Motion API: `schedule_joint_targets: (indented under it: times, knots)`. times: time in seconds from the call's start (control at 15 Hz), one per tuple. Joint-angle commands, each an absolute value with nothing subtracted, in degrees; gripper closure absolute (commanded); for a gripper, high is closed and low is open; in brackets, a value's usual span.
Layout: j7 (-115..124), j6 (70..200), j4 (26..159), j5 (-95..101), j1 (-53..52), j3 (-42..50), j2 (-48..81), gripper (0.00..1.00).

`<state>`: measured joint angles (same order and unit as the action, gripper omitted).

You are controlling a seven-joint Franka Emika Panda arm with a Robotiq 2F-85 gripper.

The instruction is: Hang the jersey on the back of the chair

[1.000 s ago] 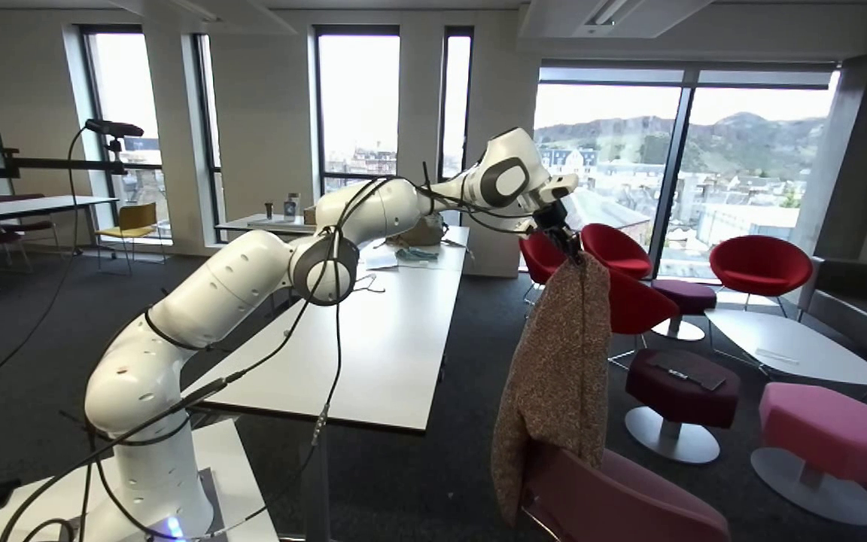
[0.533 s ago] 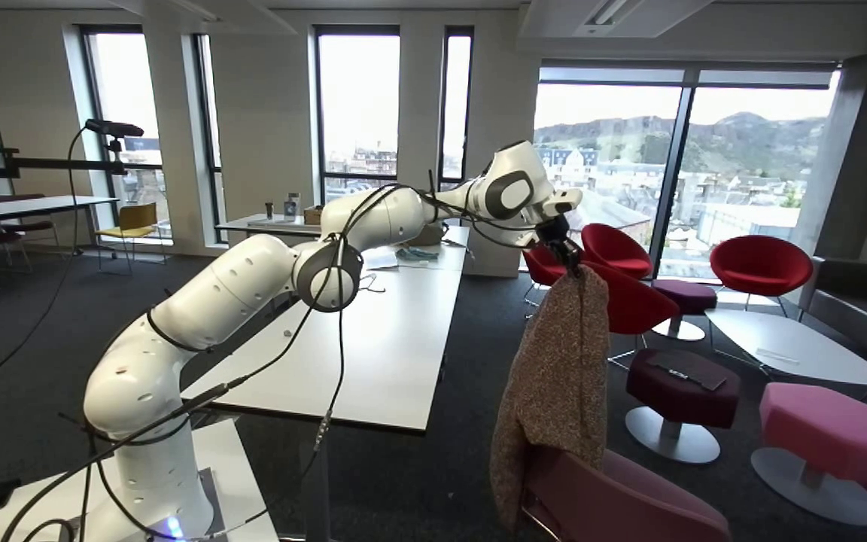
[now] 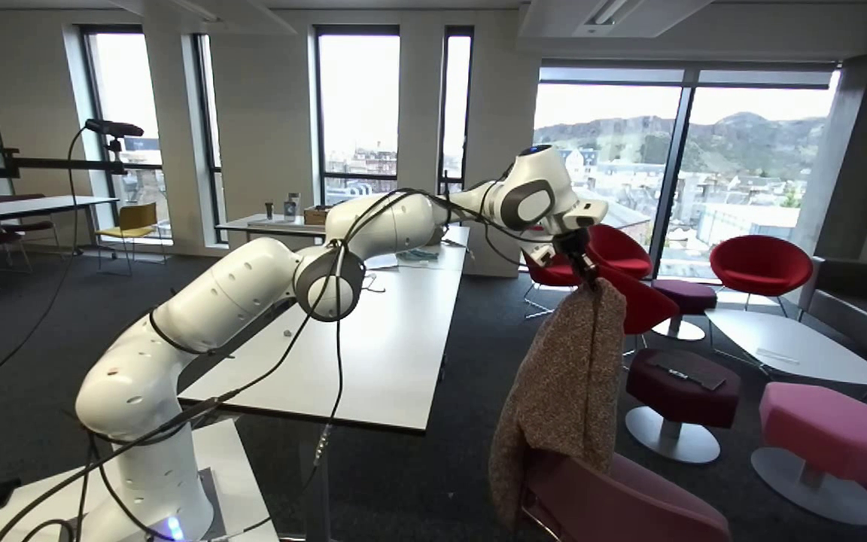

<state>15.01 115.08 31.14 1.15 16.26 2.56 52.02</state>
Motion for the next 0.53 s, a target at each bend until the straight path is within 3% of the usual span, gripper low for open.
schedule_joint_targets:
  times: [0.0,0.47]
  knots:
    - [15.06,117.08,30.72,-0.9,18.7,1.73,51.93,0.97]
    - [13.02,116.15,32.58,-0.49,18.24,2.31,51.06,0.97]
